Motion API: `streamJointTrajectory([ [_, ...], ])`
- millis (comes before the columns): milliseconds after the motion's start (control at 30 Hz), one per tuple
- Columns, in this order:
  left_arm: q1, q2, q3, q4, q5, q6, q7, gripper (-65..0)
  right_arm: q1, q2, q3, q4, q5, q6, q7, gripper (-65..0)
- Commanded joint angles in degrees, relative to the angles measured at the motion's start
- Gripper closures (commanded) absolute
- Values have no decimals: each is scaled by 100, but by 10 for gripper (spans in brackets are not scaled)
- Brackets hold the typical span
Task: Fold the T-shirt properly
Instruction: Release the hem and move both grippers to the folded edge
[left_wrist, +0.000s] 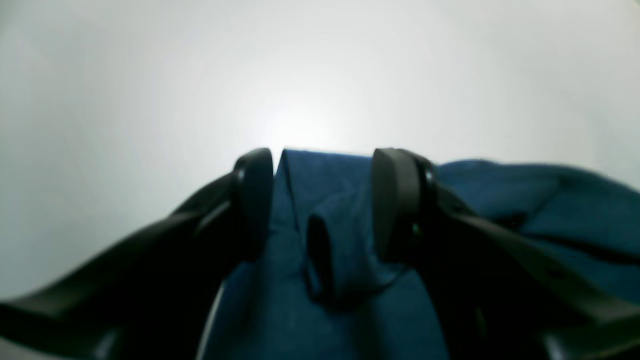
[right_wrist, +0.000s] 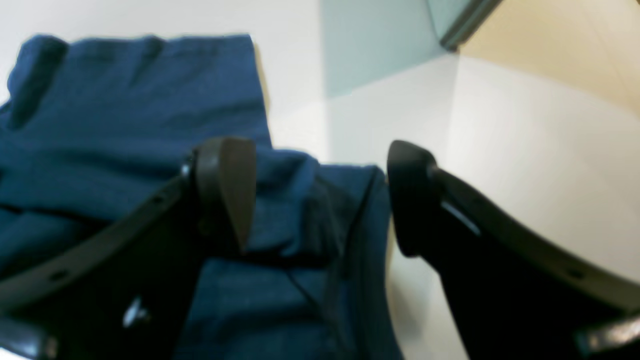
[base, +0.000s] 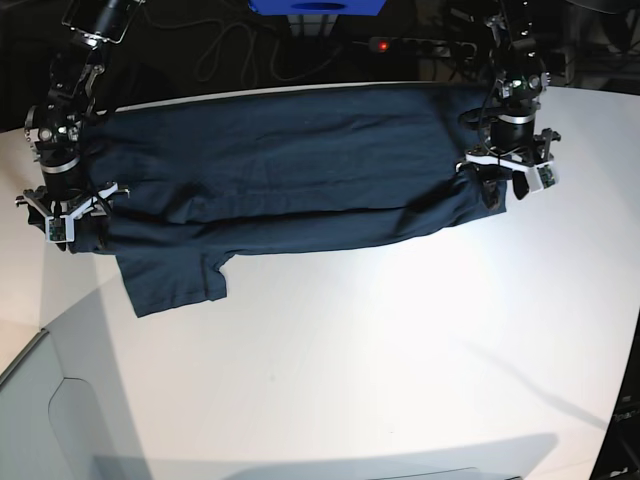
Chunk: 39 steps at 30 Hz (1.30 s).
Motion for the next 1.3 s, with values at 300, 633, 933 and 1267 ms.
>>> streamJointTrajectory([
  [300,32,-23,-17,-31,-25,-14,-128,-217,104,55,40,128,57,1,154,-392],
  [633,23,126,-17,31,-25,-14,-128,0,236,55,58,137,57,1,154,-392],
  [933,181,135,-17,461,-25,-14,-128,0,685,63,-13,533,48,10,-189,-398],
  [1267,208,126,-17,655,-25,-14,-128,0,2144,186,-1015,-452,30,10,-2088,-469],
])
